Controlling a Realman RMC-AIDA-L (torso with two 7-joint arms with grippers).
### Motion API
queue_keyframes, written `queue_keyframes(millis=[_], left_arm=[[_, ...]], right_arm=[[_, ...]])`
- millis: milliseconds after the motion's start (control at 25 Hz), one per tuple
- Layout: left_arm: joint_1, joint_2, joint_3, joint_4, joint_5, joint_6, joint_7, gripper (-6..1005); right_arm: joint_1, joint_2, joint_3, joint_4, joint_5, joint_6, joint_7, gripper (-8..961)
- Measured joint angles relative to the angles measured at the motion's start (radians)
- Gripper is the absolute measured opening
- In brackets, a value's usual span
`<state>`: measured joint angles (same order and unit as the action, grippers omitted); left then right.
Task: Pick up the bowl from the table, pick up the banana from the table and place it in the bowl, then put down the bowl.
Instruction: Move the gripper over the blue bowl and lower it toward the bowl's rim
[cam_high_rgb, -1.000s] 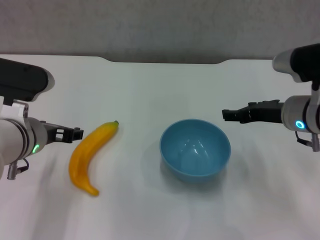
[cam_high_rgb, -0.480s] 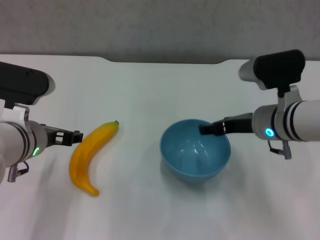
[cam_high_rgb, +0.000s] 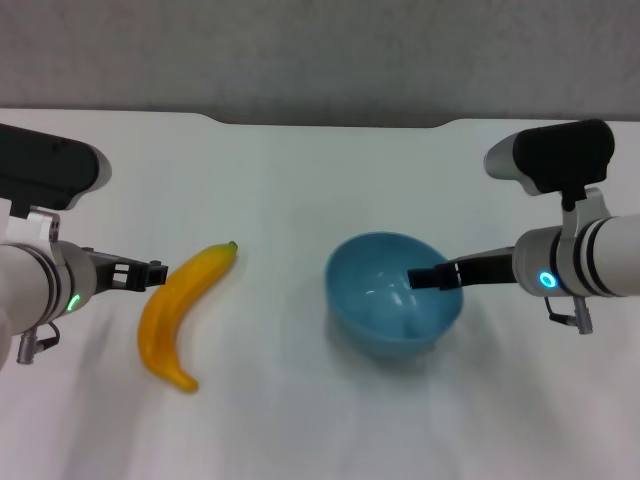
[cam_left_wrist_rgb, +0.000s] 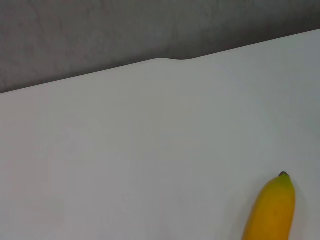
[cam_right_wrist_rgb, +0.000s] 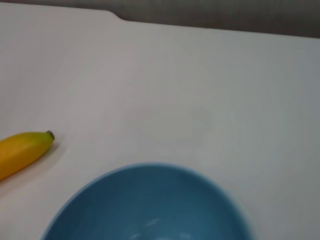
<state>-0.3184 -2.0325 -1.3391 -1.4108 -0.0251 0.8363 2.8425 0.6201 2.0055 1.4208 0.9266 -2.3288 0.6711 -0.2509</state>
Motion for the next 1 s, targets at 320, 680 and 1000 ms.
queue_keyframes(millis=[320, 680, 1000], left_arm=[[0.008, 0.000, 0.000, 0.001, -0.006, -0.026, 0.000, 886], [0.006, 0.000, 0.003, 0.003, -0.006, -0.027, 0.000, 886], [0.006, 0.000, 0.003, 0.012, -0.007, -0.032, 0.000, 886]], right_arm=[[0.007, -0.002, 0.020, 0.017, -0.006, -0.029, -0.033, 845], [0.013, 0.001, 0.014, -0.017, -0.008, -0.024, -0.033, 842], [0.043, 0.002, 0.015, -0.101, -0.016, -0.034, -0.034, 839]])
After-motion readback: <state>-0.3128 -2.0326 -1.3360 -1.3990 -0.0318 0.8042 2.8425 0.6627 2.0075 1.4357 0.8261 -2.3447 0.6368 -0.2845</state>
